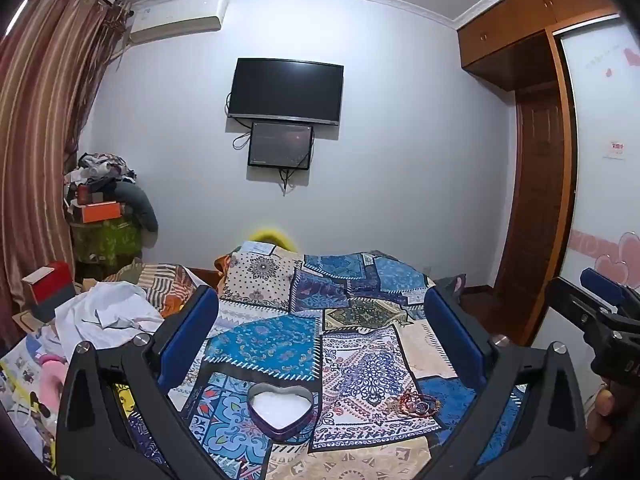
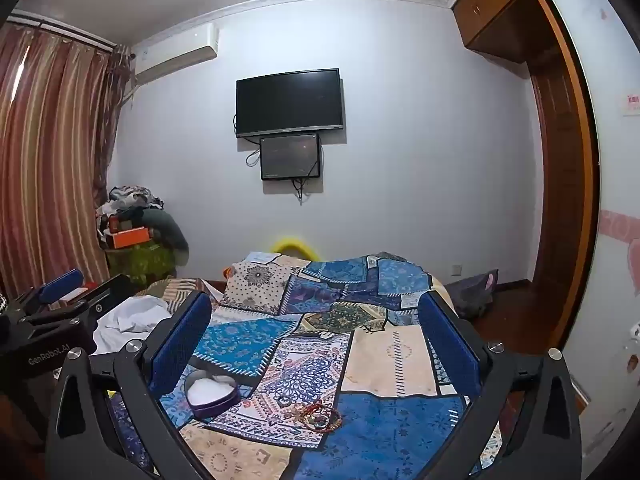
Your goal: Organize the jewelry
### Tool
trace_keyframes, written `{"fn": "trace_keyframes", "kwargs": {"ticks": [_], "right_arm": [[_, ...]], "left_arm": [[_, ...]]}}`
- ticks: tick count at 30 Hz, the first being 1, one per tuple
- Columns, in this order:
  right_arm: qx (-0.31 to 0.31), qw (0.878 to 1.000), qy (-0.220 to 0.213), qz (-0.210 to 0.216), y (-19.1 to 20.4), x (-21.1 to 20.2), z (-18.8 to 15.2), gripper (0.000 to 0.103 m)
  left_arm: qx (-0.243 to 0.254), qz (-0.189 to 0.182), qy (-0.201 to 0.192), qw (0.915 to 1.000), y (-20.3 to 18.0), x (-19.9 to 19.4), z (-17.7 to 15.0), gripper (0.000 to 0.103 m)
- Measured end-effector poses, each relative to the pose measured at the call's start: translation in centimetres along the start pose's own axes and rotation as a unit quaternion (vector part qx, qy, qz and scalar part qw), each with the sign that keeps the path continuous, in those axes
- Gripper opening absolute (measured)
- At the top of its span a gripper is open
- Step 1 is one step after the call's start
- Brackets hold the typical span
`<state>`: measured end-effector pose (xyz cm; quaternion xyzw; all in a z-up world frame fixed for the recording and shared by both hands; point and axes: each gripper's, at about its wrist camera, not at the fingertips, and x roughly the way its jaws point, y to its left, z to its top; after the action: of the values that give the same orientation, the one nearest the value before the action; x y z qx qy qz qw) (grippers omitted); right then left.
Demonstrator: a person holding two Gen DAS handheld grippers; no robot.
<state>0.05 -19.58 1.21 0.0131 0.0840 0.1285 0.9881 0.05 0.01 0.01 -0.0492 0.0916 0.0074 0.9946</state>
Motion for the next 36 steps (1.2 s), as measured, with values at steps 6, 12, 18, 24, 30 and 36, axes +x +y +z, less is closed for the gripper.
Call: {"fn": "trace_keyframes", "kwargs": {"ticks": [6, 12, 18, 24, 30, 36], "right_arm": [[0.000, 1.000, 0.001, 0.000, 0.0, 0.1, 0.2, 0.102], [0.003, 1.000, 0.002, 0.000, 0.3, -0.6, 0.4, 0.102], [0.005, 1.000, 0.004, 0.002, 0.1, -0.1, 0.0, 0.102], [0.008, 1.000, 0.003, 0.003, -0.1, 0.0, 0.1, 0.102], [0.010, 1.000, 0.002, 0.003, -0.2, 0.0, 0.2, 0.102], [0.012, 1.000, 0.002, 0.003, -0.3, -0.1, 0.1, 0.102]], "left_arm": [[-0.004, -0.004, -0.010, 0.9999, 0.2, -0.6, -0.2, 0.103], [0.002, -0.007, -0.005, 1.0000, -0.2, -0.5, -0.1, 0.103], [0.007, -0.010, -0.002, 0.9999, -0.7, -0.6, 0.2, 0.103], [0.007, -0.010, -0.002, 0.9999, -0.7, -0.6, 0.3, 0.103], [0.010, -0.014, -0.001, 0.9999, -0.8, -0.7, 0.3, 0.103], [0.011, -0.016, 0.000, 0.9998, -0.8, -0.7, 0.3, 0.103]]}}
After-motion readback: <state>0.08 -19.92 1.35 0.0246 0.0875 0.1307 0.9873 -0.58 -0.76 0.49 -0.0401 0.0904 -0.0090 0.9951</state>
